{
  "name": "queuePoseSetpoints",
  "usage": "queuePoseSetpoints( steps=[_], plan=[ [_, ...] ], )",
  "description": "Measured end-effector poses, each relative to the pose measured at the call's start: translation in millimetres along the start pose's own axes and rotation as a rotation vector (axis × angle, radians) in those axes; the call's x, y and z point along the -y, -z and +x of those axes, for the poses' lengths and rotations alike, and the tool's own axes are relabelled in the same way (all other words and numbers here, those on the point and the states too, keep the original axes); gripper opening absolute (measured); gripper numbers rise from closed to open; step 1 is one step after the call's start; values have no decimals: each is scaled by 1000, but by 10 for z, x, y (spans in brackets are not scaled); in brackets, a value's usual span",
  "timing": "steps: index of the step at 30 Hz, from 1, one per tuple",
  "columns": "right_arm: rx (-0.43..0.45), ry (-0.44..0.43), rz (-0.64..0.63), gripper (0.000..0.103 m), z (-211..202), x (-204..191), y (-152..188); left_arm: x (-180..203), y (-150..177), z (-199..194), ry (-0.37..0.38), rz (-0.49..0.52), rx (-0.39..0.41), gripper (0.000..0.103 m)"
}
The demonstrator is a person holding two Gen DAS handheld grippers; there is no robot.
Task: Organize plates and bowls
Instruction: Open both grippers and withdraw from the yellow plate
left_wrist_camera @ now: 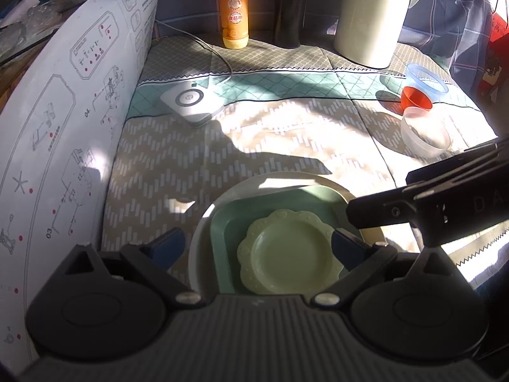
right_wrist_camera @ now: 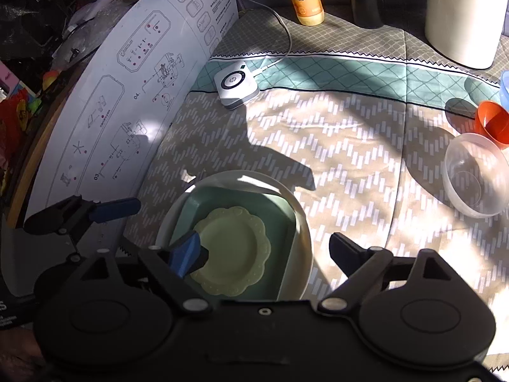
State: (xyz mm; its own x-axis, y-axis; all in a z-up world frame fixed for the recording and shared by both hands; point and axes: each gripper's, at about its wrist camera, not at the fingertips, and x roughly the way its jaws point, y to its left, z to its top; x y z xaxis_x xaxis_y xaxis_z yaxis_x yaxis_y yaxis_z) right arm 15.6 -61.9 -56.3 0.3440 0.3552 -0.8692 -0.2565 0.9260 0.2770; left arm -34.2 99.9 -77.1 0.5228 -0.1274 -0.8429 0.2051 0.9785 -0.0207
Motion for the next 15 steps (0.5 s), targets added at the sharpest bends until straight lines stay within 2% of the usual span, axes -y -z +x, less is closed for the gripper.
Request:
queuePoseSetpoints(
  steps=[15],
  plan=[
    [46,102,67,98,-230,362,145,298,-125,102,34,56,-9,103]
  ],
)
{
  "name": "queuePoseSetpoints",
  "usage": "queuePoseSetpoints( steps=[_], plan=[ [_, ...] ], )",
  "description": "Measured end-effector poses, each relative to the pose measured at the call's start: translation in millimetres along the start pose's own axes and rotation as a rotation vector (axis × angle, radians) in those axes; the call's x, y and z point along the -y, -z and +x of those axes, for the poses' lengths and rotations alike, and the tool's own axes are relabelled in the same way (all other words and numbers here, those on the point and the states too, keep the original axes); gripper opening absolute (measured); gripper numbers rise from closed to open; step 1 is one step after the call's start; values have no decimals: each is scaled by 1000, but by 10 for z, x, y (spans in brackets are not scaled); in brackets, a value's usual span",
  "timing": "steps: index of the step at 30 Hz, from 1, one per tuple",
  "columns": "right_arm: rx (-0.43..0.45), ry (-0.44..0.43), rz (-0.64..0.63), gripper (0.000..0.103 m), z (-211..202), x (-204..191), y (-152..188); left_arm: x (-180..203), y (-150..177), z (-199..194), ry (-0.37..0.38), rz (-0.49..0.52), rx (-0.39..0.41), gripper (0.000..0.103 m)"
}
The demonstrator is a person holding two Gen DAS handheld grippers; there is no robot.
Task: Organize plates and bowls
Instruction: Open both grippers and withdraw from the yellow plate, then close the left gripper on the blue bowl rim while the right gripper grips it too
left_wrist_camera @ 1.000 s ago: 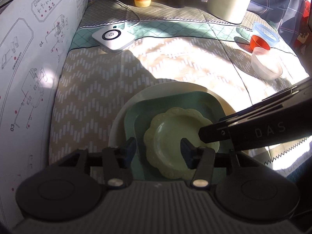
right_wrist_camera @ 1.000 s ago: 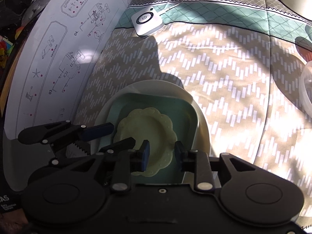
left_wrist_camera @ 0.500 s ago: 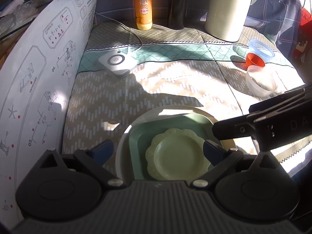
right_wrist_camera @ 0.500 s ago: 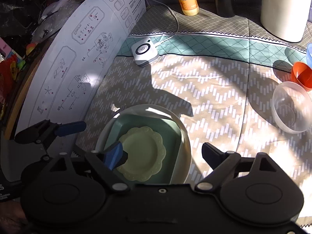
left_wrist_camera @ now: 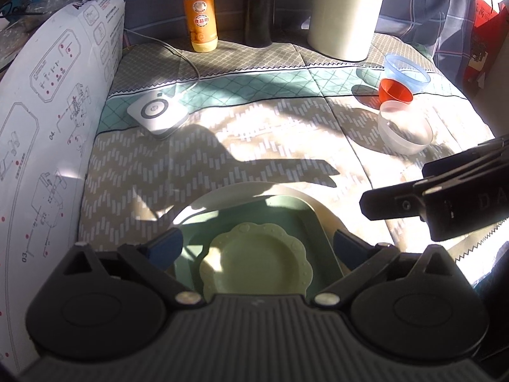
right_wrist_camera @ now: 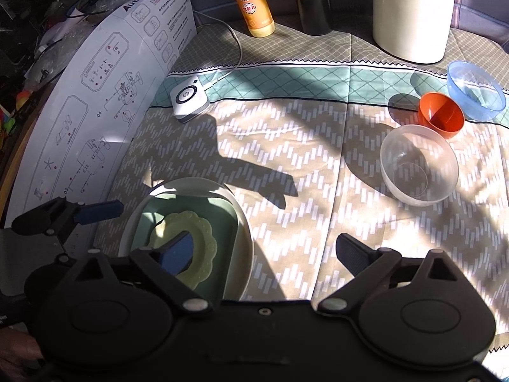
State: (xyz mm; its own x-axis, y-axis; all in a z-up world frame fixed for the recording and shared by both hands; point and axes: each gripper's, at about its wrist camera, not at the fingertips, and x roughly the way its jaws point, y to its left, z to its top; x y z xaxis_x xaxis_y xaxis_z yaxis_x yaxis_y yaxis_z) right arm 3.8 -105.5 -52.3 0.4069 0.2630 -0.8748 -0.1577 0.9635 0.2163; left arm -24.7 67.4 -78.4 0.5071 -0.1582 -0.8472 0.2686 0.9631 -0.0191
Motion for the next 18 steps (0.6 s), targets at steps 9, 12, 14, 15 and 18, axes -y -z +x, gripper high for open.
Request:
queuePoseSetpoints(
  steps=[9,12,14,15,18],
  plan=[
    [28,8,25,103,-94,131,24,80,-67,30,-3,5,-28,103],
    [34,4,35,103,-112,167,22,124,-123,41,0,11,-26,103],
    [34,-1,43,103,-131,204,16,179,-189,56,-1,23,-21,103],
    [37,-4,51,103,-158,248,12,214,-230,66,-1,30,-17,103],
    [54,1,67,103,-230,367,-32,329,-368,100,2,49,-6,103]
  ],
)
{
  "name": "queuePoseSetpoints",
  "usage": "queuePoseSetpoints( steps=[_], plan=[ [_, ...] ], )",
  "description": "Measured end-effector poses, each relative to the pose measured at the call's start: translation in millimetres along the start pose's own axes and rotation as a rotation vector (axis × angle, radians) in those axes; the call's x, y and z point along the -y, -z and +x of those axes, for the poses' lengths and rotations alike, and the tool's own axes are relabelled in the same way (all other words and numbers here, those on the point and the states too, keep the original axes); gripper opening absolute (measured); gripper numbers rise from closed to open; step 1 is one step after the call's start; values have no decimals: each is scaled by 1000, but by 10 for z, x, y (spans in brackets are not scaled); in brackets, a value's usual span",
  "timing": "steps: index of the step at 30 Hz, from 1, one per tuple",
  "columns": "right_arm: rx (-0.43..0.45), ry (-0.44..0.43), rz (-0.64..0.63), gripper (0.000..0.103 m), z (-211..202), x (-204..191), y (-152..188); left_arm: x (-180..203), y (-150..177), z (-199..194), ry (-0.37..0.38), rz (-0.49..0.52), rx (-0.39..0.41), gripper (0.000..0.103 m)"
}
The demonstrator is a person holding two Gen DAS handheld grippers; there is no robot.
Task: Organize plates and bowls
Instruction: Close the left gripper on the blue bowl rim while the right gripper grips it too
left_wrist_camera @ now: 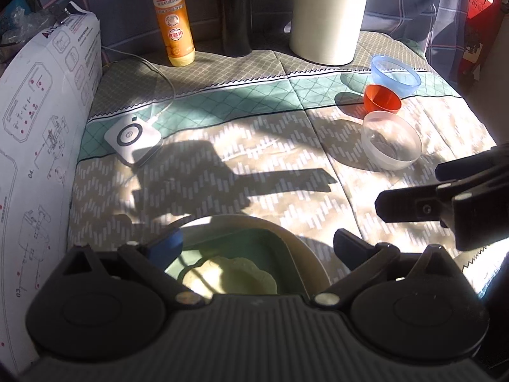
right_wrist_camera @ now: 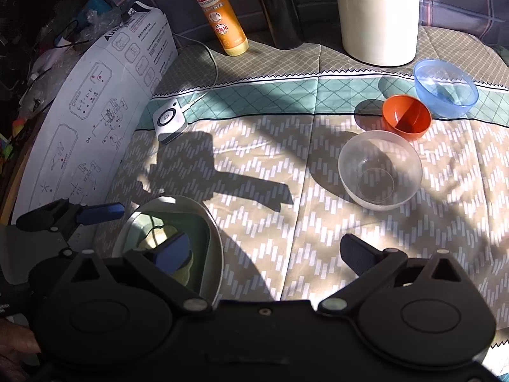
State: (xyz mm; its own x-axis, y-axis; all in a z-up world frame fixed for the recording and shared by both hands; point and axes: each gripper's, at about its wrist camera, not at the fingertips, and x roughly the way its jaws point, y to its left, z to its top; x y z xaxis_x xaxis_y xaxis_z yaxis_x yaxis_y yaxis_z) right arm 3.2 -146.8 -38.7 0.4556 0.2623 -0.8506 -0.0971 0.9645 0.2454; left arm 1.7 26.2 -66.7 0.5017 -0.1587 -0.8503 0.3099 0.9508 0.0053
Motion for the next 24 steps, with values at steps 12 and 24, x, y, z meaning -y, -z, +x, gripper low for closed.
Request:
queuePoseSetpoints(
  steps=[12,24],
  plan=[
    [101,139,140,103,-213,990,-313,577,-836,352,73,67,84,103],
    [169,211,340,97,-138,2126,-772,1144,-1699,971,132,56,110,103]
  ],
)
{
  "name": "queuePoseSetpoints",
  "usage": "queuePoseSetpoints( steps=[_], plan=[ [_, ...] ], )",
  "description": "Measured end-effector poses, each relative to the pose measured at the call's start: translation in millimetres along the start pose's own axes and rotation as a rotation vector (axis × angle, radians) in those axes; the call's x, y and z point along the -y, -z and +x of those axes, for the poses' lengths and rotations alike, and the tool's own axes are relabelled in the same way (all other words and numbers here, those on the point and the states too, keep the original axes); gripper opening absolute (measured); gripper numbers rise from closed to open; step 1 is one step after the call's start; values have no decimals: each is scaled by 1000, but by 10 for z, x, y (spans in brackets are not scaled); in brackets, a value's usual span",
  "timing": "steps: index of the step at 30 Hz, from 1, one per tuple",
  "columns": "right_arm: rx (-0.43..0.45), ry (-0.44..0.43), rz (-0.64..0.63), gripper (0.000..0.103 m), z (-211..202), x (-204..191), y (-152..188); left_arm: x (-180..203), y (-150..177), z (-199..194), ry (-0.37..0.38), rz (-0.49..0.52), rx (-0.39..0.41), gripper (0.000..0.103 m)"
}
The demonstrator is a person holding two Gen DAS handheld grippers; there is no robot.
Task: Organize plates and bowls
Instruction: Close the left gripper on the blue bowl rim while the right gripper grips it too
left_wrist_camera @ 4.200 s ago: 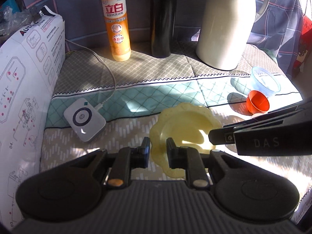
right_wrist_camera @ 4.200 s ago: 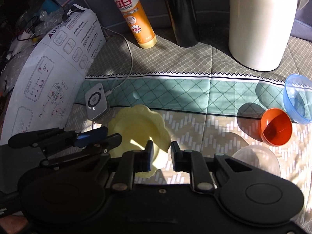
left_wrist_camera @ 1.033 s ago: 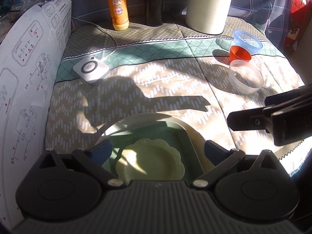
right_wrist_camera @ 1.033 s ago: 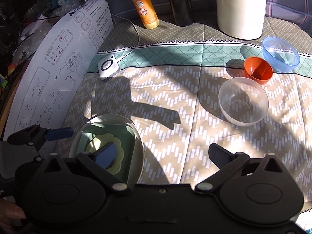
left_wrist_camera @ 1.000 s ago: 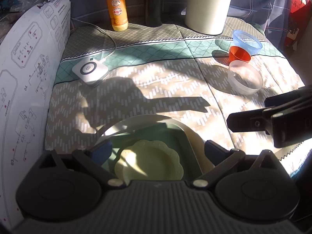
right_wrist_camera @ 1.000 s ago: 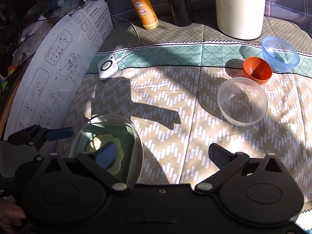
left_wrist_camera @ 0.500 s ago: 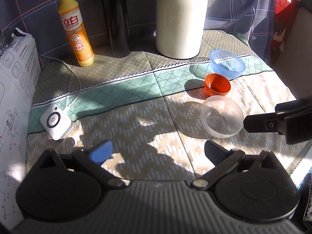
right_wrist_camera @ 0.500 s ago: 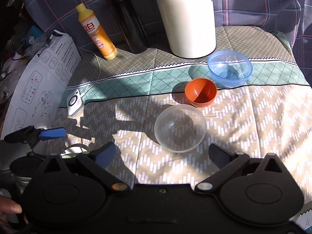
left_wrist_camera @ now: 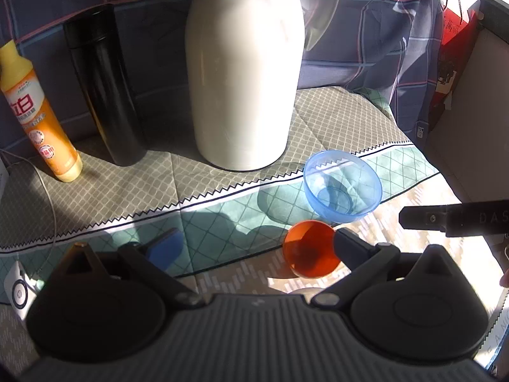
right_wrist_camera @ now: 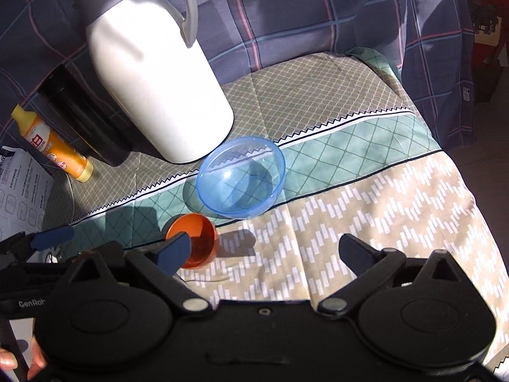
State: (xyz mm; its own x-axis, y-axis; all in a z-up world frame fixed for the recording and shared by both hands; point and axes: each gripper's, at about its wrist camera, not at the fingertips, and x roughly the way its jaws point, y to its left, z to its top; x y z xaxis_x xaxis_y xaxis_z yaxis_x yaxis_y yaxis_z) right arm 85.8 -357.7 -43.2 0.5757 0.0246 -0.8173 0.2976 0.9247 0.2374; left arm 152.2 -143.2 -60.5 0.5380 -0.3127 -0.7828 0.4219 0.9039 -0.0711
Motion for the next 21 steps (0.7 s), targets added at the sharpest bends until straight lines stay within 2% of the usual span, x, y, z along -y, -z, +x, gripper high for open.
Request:
queuePoseSetpoints(
  steps=[2,7,10,11,12,13,16,19,21],
  plan=[
    [-3,-1,15,95,67,91,-96,51,-104,125,5,-11,1,103],
    [-8,3,57,77,332,237,-309,181,-284,453,21,-37,-15,103],
    [-15,-2,73,62,492,270,-381,267,-347,652,32,-39,-31,102],
    [-18,-5,75,52,535,275,-399,294,-360,709,32,-35,-36,101],
    [-23,-7,82,45,590,286,-413,317,-372,768,31,-31,-42,97],
    [-28,-10,92,43,637,299,-429,339,-381,818,33,-28,-50,95],
    [-38,-18,115,37,760,346,-444,386,-407,944,52,-17,-72,79],
    [-53,-32,123,26,842,365,-424,426,-410,1025,68,-3,-81,62],
    [-58,-45,121,14,888,359,-416,446,-406,1068,83,4,-91,40]
  ],
)
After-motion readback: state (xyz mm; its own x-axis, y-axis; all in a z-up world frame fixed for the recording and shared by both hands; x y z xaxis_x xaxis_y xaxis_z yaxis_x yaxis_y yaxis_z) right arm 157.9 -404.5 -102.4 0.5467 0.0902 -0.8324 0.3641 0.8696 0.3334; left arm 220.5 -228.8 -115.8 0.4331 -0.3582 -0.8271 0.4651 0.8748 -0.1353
